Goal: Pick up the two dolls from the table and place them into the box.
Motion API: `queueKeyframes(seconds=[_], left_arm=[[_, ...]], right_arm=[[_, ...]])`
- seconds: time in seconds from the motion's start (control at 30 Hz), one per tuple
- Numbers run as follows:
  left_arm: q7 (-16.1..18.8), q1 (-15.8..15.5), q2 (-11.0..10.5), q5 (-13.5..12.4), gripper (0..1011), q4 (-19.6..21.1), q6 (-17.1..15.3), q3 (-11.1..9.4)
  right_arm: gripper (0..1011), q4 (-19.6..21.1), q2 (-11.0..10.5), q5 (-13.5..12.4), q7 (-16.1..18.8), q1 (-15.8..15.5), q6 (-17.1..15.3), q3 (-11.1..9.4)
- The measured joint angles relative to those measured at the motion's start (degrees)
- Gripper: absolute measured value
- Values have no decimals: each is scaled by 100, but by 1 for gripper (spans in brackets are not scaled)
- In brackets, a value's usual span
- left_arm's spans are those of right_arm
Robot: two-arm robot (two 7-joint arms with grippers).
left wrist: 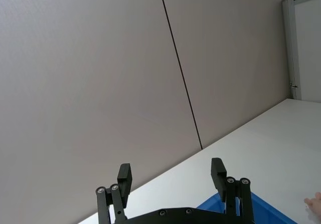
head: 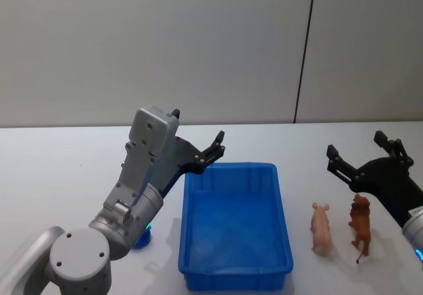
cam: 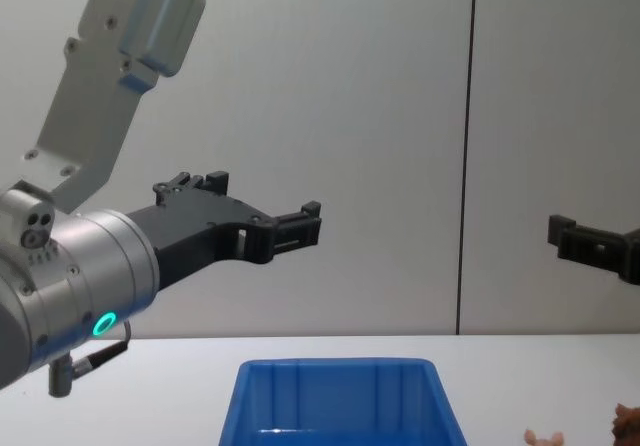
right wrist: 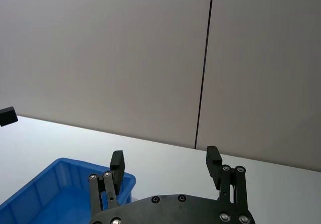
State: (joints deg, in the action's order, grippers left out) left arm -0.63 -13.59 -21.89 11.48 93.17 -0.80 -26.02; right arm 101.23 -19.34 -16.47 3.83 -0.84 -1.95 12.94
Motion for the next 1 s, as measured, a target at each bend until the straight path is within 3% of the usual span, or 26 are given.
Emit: queueKeyframes(seconds=[0.63,1.0], left_arm=[[0,0,0,0,1001,0,0,0],[0,0,0,0,1001,0,0,0]], right_arm=[[1001,-16,-1,1,10,6,2,-5],[1001,-346,-99,133,232,92,-4,-86]])
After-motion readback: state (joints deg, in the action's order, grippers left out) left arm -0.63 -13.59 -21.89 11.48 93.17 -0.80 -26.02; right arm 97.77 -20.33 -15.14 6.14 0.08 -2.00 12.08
